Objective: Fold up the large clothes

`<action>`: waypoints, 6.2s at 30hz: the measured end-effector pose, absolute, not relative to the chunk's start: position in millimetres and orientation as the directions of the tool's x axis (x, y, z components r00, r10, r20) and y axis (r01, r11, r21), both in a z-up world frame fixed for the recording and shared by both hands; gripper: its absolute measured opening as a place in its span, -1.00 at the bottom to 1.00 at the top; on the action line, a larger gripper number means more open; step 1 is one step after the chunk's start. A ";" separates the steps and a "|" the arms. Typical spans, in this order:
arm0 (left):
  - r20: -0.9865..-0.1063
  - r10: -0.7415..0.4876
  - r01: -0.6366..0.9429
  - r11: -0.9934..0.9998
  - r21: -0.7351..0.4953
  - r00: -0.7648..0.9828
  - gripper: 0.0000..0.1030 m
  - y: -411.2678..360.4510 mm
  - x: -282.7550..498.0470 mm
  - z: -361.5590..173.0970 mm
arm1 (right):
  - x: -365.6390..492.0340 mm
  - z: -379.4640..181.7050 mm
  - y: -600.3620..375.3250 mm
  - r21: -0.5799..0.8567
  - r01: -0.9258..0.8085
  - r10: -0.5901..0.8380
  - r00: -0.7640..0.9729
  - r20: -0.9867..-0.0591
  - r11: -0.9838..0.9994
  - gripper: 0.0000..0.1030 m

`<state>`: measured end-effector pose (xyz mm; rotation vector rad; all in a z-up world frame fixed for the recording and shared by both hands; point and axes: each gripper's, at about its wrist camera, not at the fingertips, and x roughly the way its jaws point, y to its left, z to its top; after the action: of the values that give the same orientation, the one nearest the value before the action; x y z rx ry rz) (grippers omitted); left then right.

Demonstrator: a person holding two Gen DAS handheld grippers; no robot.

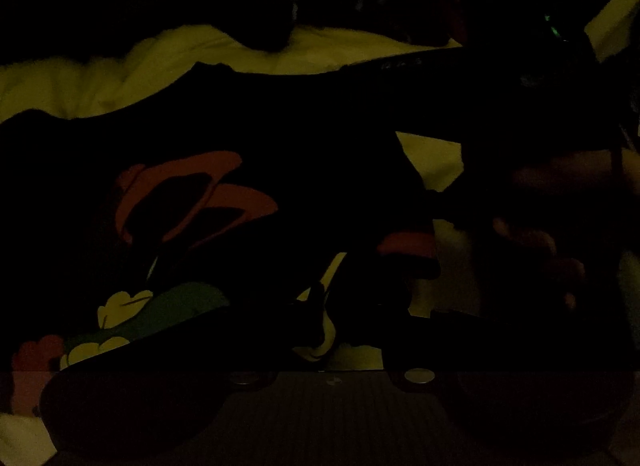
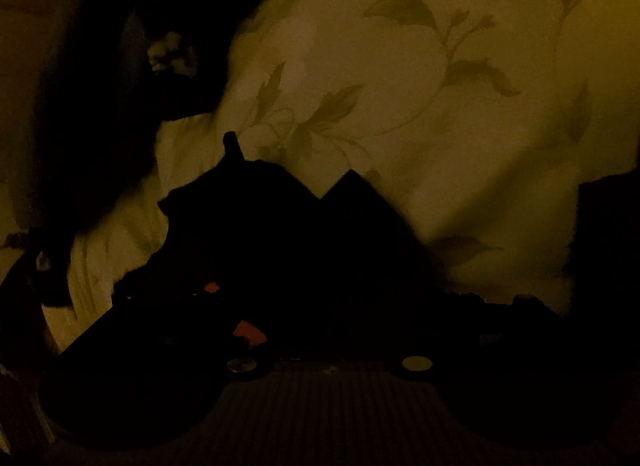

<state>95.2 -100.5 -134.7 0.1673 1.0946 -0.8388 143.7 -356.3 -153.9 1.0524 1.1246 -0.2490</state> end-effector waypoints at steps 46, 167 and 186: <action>-0.870 -0.200 -0.220 0.919 -0.326 0.451 0.52 230.8 143.5 -140.1 | 248.2 -97.3 -97.5 0.622 0.255 0.495 0.419 -0.761 0.740 0.40; -0.902 -0.432 0.776 0.576 -0.256 0.023 0.91 -224.9 -35.8 -131.7 | -145.7 -111.1 -467.9 0.504 0.797 -0.032 0.544 -0.839 0.334 -0.21; -0.924 -0.317 0.850 0.526 0.018 0.215 1.00 -192.3 -43.6 -80.3 | -158.7 -86.5 -476.2 0.308 0.831 -0.144 0.414 -0.899 0.464 0.64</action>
<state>-43.6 -192.3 -80.3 0.6098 1.0614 -0.8816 -158.7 -476.2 -86.5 0.8758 0.9430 -0.7225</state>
